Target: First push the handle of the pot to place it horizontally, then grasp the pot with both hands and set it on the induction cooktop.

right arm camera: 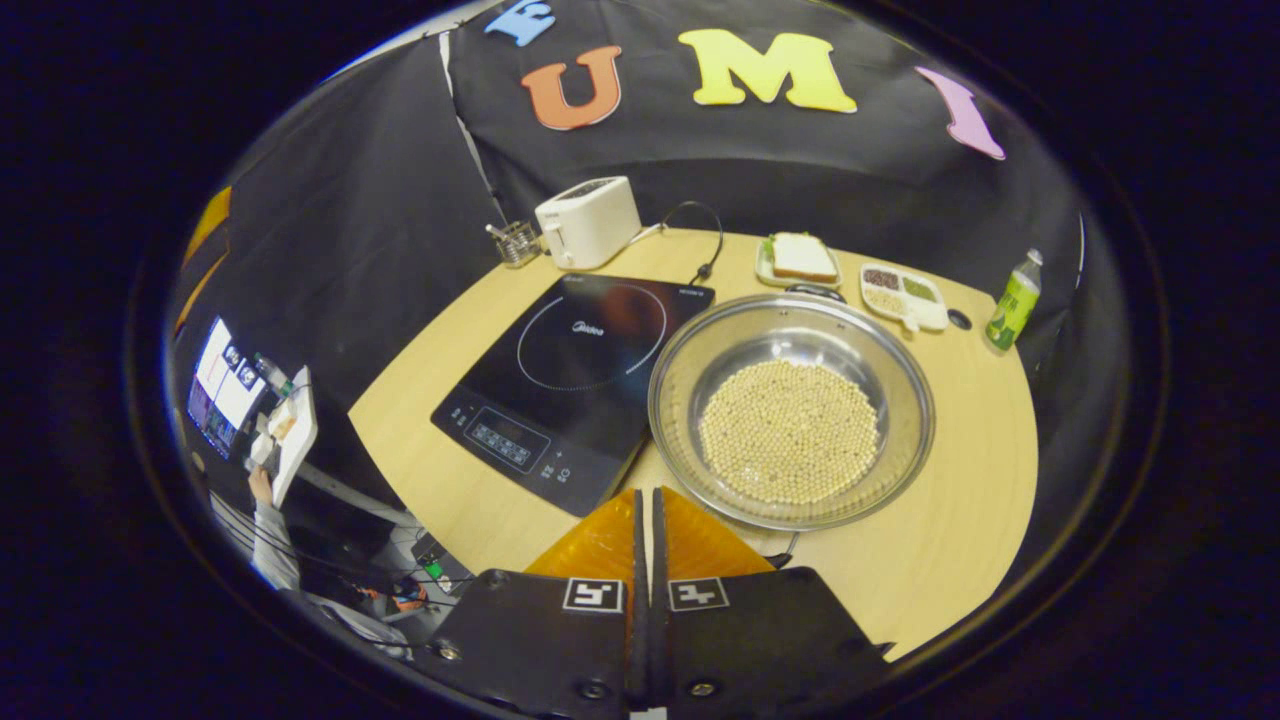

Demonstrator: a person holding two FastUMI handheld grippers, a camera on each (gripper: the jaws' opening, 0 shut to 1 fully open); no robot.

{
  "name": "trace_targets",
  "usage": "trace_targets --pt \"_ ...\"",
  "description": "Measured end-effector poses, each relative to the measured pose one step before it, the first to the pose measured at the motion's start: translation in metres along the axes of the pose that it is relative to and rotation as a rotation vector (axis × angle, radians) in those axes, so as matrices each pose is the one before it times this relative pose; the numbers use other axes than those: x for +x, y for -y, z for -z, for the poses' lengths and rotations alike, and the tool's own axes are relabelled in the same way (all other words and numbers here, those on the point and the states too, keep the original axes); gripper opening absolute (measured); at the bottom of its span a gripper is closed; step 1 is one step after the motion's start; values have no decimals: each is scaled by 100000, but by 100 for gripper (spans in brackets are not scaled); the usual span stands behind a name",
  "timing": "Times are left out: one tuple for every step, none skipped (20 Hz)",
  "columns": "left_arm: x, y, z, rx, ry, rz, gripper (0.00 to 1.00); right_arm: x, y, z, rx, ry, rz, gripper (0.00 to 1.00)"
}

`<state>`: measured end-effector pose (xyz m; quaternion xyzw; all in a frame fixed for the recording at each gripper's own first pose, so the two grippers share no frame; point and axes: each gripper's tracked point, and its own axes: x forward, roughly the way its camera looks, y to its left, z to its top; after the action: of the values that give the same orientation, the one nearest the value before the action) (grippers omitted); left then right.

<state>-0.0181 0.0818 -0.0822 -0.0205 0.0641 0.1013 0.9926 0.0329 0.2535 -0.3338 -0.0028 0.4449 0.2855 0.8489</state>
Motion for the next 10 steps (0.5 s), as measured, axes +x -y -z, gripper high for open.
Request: trace_targets --pt "52 -133 48 192 -230 -383 96 940 314 461 510 -2062 675 4" --pt "115 -158 90 81 -465 -200 96 741 124 717 745 -2088 676 4" --pt "90 -40 138 -29 -280 -44 96 739 50 416 484 -1396 676 4" --pt "117 -136 53 -38 -291 -164 96 772 166 333 153 -644 1103 3" --pt "-16 -8 3 30 -128 -21 96 584 147 327 58 -880 745 4" --pt "58 -92 188 126 -392 -205 96 498 35 112 589 -1057 -5 4" --pt "-33 -130 120 104 -456 -114 96 422 82 118 876 -828 220 1" --pt "135 -42 30 -11 -327 -14 96 235 265 156 772 -585 382 4" --pt "20 -32 90 -30 -390 -54 96 195 294 98 681 -312 636 4" --pt "98 -30 103 -76 -294 70 96 207 305 -4 653 -195 673 4"
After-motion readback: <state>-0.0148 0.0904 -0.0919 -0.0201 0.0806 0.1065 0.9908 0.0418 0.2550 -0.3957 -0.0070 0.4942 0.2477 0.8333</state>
